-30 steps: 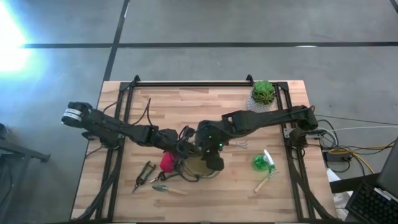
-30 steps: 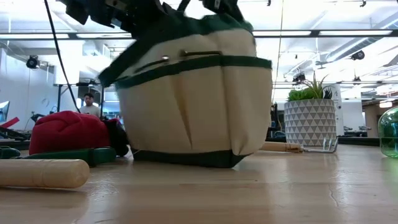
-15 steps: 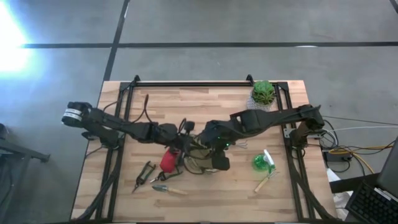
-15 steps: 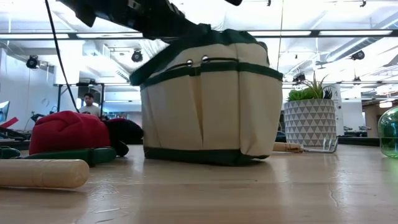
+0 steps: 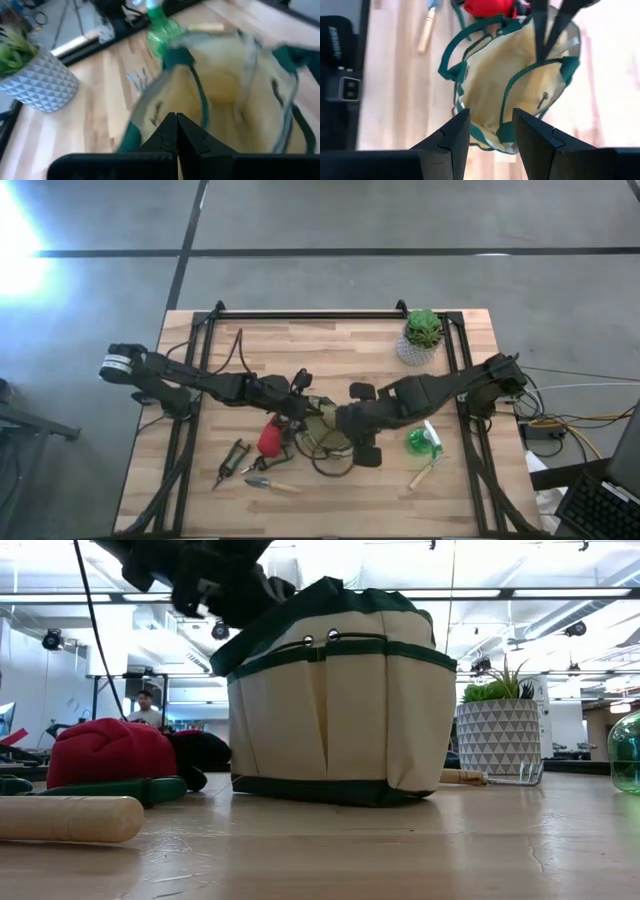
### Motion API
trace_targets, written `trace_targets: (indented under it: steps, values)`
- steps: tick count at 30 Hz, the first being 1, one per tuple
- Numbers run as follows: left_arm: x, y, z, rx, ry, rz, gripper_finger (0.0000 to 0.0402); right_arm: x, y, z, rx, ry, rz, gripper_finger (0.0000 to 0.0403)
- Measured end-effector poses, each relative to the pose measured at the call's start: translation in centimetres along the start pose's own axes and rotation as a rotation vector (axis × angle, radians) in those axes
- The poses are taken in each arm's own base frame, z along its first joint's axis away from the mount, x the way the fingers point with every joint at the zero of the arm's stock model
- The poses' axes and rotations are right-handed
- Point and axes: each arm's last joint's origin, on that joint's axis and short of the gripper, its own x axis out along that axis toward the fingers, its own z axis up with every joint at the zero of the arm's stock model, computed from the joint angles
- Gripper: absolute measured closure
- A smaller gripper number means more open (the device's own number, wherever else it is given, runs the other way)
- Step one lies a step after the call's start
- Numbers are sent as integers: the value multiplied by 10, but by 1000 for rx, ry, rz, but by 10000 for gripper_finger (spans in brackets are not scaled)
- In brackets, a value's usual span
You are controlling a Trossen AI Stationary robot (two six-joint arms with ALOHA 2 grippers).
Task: Pick & Place Garden tools in Gardening bag
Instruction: Prepare the light brown gardening bag on the table
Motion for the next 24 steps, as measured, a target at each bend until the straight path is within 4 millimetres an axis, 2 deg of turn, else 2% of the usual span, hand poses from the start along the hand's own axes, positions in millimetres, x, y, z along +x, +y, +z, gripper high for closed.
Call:
trace_targets:
  steps: [6, 16, 24]
  values:
    - [-1, -3, -1, 86, 62, -66, 382, 1, 8, -7, 5, 3, -81, 278]
    - [-10, 7, 30, 210, 195, -26, 315, 1, 5, -9, 30, 11, -150, 278]
    - [-11, 7, 26, 263, 251, -6, 288, 4, 8, -14, 18, 17, -189, 274]
